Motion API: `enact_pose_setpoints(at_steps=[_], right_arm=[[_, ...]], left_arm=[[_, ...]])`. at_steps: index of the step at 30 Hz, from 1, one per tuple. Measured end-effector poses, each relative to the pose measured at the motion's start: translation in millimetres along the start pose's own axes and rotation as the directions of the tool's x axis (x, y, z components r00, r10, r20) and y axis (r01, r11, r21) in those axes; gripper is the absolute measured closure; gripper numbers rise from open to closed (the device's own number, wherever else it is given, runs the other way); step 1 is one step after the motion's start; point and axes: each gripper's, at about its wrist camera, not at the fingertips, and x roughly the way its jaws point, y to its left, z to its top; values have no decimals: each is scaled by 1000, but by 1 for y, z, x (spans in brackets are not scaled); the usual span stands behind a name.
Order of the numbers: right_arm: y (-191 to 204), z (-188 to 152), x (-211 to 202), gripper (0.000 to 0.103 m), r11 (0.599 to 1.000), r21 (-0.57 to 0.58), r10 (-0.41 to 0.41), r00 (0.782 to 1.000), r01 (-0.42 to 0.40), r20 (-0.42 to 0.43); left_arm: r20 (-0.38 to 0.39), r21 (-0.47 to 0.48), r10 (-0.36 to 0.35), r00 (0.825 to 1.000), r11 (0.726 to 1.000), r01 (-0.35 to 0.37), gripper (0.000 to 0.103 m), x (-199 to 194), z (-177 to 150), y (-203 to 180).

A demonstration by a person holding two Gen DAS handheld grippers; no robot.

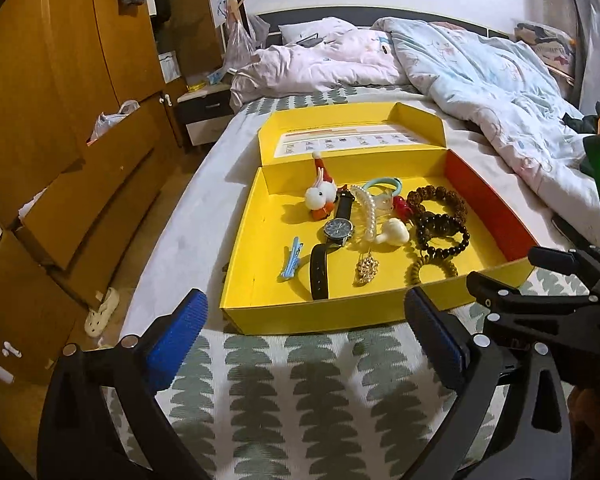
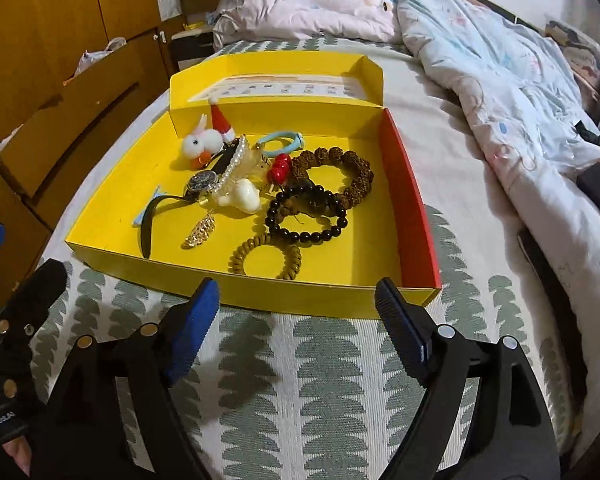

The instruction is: Organize jewelry

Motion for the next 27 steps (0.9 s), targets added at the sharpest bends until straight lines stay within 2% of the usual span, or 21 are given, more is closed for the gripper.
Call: enact_pose_setpoints(at_steps=[8, 15, 27], right_arm=[[-3, 0, -7, 19, 1000, 3, -7, 999, 7, 48], [3, -4, -5, 19, 999, -32, -5, 999, 6, 37], [-3, -7, -10, 19, 1000, -20, -6, 999, 7, 46]], left_arm=[[-22, -11, 33, 999, 999, -34, 6, 4, -5, 7], [-35, -40, 47, 998, 998, -48, 6, 6, -6, 14], [-21, -16, 60, 998, 998, -61, 6, 4, -6, 8]])
